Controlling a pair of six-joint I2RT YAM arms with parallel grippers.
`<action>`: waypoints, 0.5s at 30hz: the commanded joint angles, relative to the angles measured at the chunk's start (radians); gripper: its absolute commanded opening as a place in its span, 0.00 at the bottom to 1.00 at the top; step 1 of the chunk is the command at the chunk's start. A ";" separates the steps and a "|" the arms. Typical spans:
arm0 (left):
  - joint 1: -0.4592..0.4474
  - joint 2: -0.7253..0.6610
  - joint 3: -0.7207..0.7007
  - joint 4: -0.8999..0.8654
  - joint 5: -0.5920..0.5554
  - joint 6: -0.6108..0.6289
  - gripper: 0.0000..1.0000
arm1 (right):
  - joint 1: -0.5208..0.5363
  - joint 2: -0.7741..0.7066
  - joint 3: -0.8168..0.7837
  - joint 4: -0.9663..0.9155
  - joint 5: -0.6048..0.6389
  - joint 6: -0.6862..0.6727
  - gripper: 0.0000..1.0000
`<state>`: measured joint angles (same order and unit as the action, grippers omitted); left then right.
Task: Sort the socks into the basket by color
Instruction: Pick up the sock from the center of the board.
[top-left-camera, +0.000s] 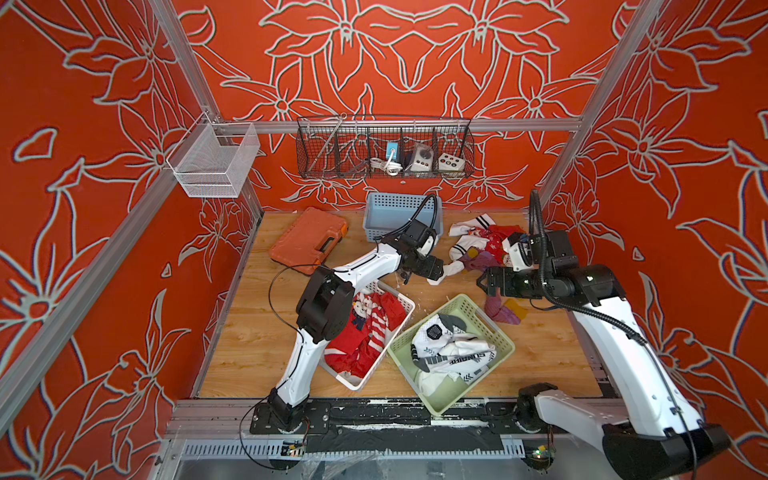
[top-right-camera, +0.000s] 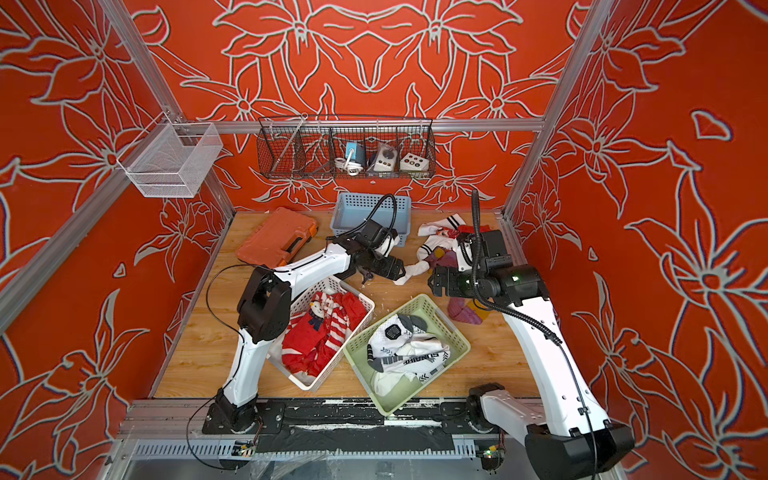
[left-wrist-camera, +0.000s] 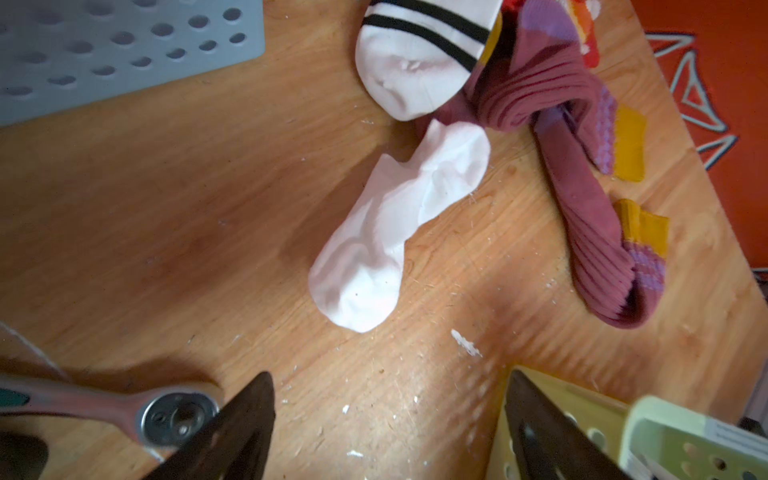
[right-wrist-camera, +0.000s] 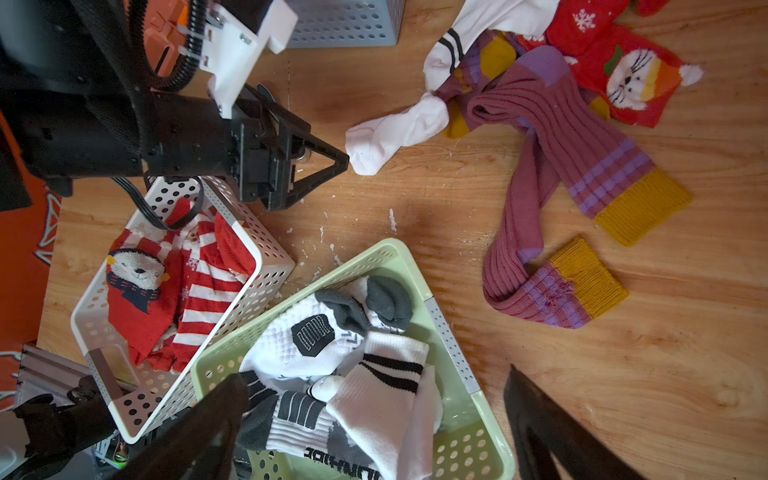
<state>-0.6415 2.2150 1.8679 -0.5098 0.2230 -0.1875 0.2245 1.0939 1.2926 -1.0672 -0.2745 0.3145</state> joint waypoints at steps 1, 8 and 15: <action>-0.018 0.050 0.065 -0.007 -0.074 0.040 0.85 | -0.018 0.003 -0.011 -0.001 -0.029 -0.029 0.98; -0.022 0.181 0.203 -0.030 -0.149 0.054 0.86 | -0.040 0.005 -0.016 -0.001 -0.045 -0.045 0.98; -0.029 0.277 0.317 -0.102 -0.143 0.064 0.79 | -0.044 0.012 -0.016 0.030 -0.046 -0.056 0.98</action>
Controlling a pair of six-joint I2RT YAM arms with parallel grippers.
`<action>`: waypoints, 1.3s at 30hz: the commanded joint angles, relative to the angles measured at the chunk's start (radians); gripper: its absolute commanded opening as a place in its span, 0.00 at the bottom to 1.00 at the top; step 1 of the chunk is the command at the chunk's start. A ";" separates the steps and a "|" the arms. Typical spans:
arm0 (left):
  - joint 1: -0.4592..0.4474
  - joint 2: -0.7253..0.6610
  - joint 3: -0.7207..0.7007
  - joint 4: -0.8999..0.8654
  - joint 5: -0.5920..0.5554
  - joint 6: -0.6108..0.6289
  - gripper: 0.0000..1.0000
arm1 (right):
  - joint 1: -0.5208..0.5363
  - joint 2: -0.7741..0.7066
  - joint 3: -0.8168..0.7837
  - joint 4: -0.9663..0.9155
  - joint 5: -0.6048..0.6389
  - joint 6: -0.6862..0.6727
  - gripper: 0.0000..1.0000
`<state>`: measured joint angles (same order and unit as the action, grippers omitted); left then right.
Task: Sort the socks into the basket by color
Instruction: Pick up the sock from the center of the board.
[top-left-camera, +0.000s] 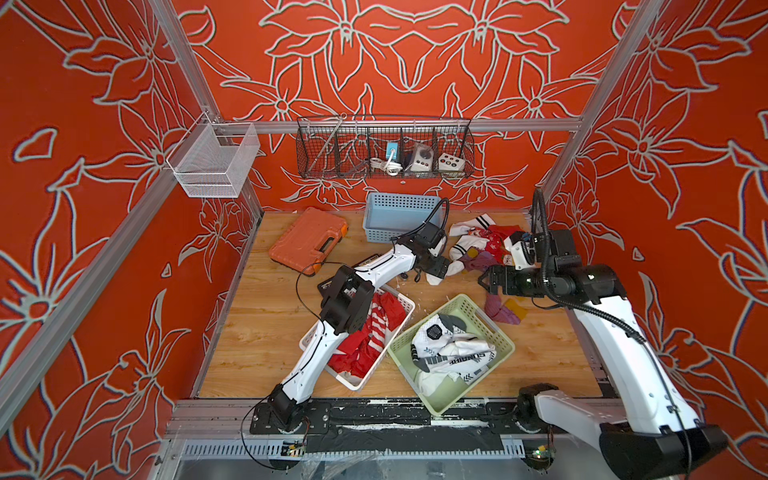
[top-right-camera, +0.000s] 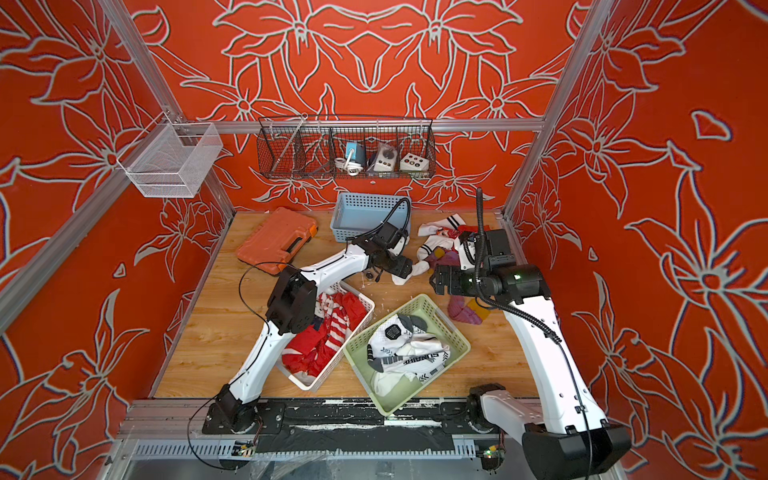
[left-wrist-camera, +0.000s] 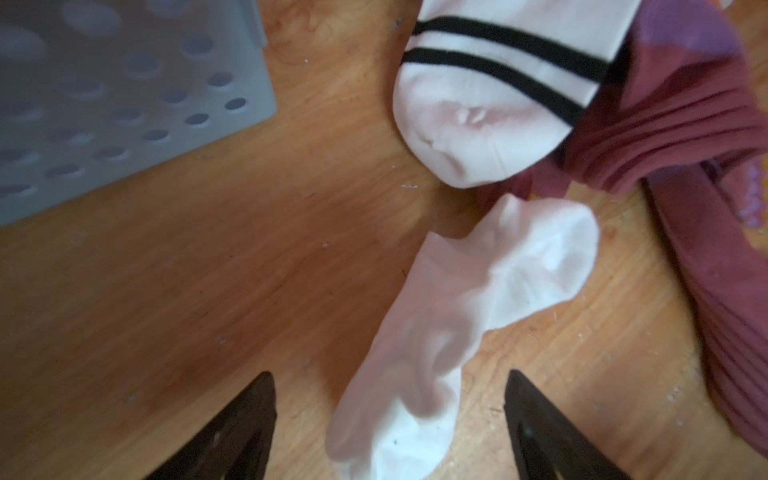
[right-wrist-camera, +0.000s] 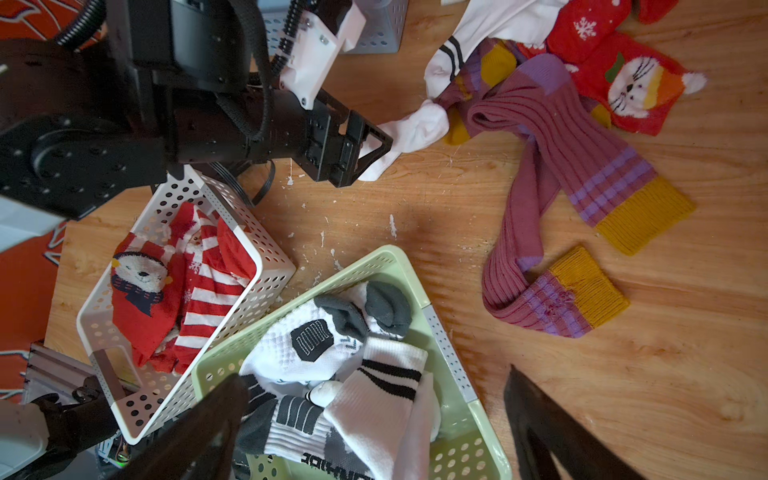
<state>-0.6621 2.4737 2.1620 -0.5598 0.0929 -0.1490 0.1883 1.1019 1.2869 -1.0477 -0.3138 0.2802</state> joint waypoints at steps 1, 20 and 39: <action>-0.008 0.021 0.020 -0.051 -0.011 0.025 0.76 | -0.007 0.007 -0.009 0.011 -0.008 -0.022 0.98; -0.011 -0.071 -0.050 -0.018 0.019 0.031 0.00 | -0.013 -0.010 -0.020 0.015 -0.010 -0.017 0.98; -0.012 -0.394 -0.162 -0.096 0.198 0.084 0.00 | -0.012 -0.006 -0.018 0.034 -0.032 -0.005 0.98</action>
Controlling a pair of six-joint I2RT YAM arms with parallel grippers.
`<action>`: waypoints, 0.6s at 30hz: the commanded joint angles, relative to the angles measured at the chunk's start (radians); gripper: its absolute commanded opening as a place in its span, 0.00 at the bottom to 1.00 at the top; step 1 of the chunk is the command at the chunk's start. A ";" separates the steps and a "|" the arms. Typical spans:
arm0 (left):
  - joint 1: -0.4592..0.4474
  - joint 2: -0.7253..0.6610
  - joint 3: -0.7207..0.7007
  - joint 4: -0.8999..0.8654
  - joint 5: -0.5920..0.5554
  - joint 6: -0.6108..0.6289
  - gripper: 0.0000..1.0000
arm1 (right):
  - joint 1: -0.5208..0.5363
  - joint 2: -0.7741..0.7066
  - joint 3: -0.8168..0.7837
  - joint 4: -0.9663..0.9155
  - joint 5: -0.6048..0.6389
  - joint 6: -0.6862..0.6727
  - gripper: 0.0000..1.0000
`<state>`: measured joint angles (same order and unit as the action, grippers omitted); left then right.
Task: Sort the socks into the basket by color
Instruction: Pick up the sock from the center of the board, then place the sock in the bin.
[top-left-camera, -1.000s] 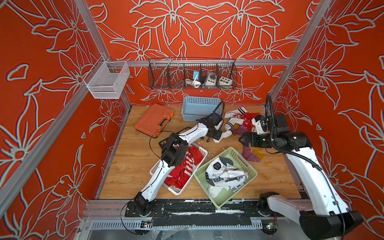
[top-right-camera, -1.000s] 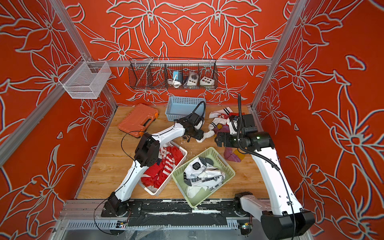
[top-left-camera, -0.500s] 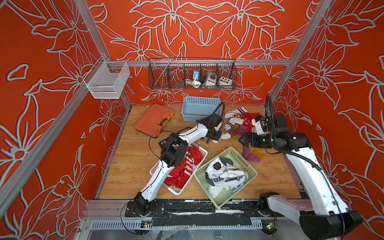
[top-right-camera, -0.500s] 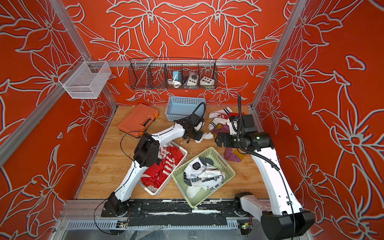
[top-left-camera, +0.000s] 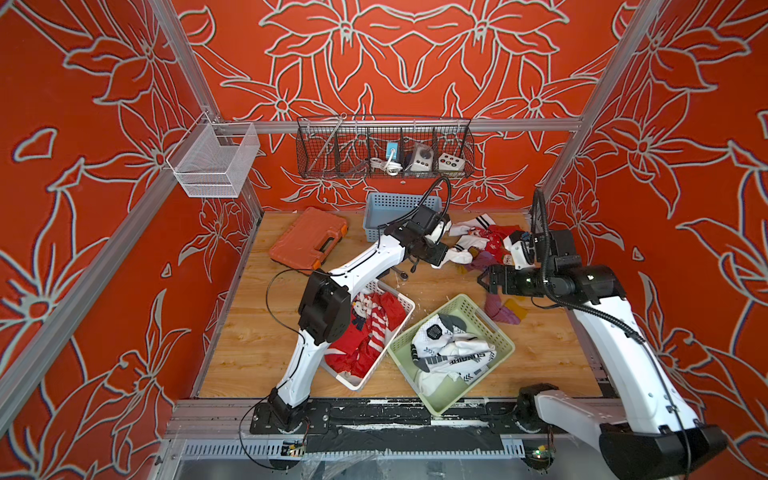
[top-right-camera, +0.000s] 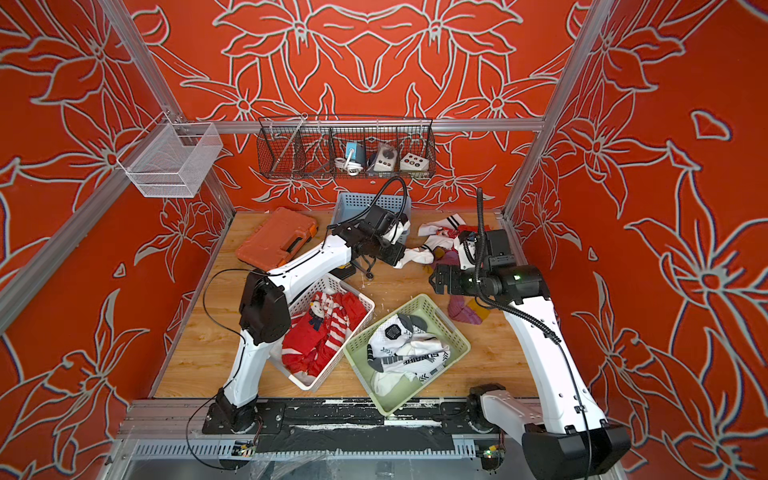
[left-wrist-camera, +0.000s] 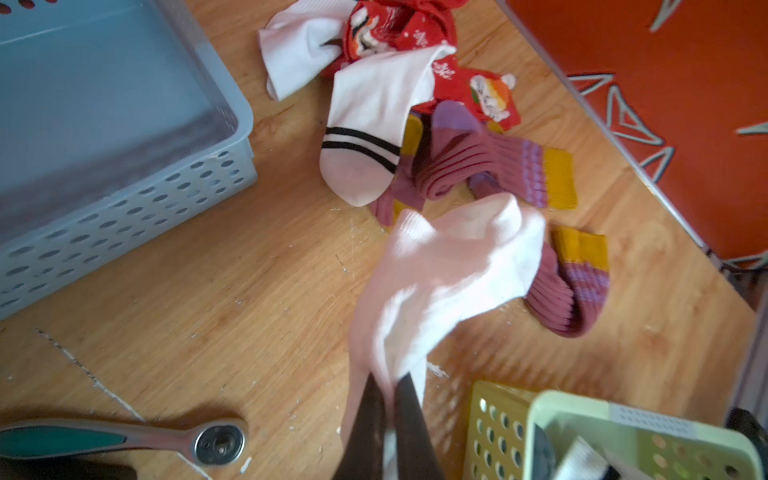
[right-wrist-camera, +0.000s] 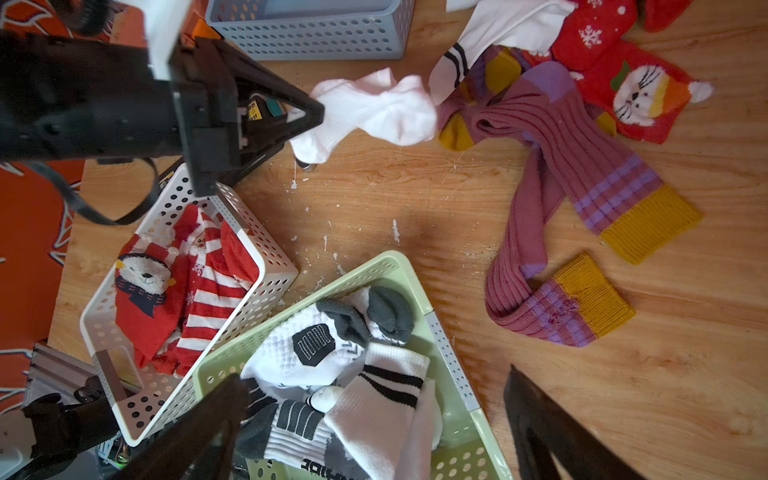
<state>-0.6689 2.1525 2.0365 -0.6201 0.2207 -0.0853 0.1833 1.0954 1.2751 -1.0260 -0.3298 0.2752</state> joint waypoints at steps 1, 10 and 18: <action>-0.006 -0.098 -0.057 -0.034 0.083 0.018 0.00 | -0.008 0.001 -0.005 0.014 -0.018 0.001 0.98; -0.078 -0.302 -0.274 -0.094 0.091 0.057 0.00 | -0.009 0.004 -0.005 0.021 -0.016 0.006 0.98; -0.152 -0.395 -0.473 -0.078 0.105 0.052 0.00 | -0.009 -0.004 -0.008 0.004 -0.006 0.012 0.98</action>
<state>-0.8124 1.7874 1.6043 -0.6830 0.3058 -0.0483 0.1833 1.0992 1.2751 -1.0126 -0.3408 0.2790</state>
